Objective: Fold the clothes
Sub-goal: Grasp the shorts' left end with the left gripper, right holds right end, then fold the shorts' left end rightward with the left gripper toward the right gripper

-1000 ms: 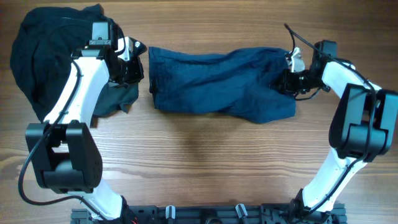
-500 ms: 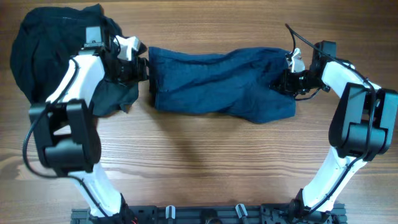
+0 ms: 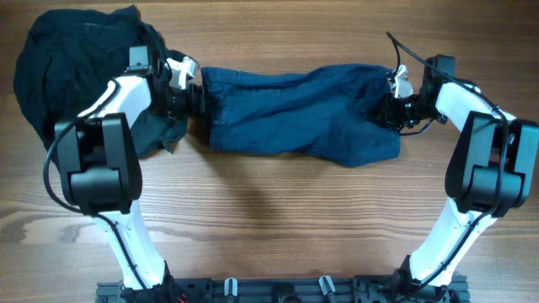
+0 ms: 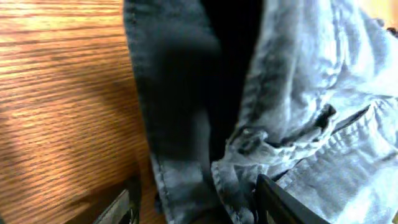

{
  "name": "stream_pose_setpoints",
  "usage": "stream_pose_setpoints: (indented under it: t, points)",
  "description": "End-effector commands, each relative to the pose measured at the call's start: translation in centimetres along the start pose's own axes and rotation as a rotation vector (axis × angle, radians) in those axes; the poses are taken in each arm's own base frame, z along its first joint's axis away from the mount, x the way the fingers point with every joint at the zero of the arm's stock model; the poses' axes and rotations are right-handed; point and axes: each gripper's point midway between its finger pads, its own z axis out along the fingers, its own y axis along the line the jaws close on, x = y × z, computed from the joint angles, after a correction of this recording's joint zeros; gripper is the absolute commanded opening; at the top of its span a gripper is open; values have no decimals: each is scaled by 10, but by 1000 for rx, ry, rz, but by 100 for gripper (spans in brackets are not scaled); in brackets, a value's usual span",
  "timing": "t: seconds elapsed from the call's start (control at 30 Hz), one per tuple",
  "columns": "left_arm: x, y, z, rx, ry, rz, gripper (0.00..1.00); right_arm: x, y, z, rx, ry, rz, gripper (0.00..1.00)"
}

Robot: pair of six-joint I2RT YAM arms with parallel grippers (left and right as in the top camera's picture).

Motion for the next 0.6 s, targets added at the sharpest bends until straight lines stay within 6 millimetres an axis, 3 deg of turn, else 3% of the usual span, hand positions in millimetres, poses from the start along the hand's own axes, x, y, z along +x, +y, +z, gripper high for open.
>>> stream_pose_setpoints:
  t: [0.0, 0.07, 0.2, 0.27, 0.33, 0.47, 0.57]
  points:
    - [10, 17, 17, -37, 42, -1, 59, 14, -17, 15, 48, 55, 39, 4]
    - [11, 17, 20, -34, 49, -2, 59, 14, -17, 15, 48, 55, 39, 4]
    - [15, -11, 26, 79, 66, 9, 50, 12, -17, 15, 48, 49, 50, 4]
    - [18, -30, 31, 148, 79, 23, 29, 12, -17, 15, 49, 49, 51, 4]
    - [19, -37, 34, 165, 89, 14, 4, 12, -17, 15, 49, 49, 51, 4]
    - [19, -31, 26, 159, 86, -49, 4, 13, -17, 15, 48, 52, 53, 4]
    - [14, -18, -4, 145, 53, -112, 4, 13, -17, 15, 48, 52, 54, 4]
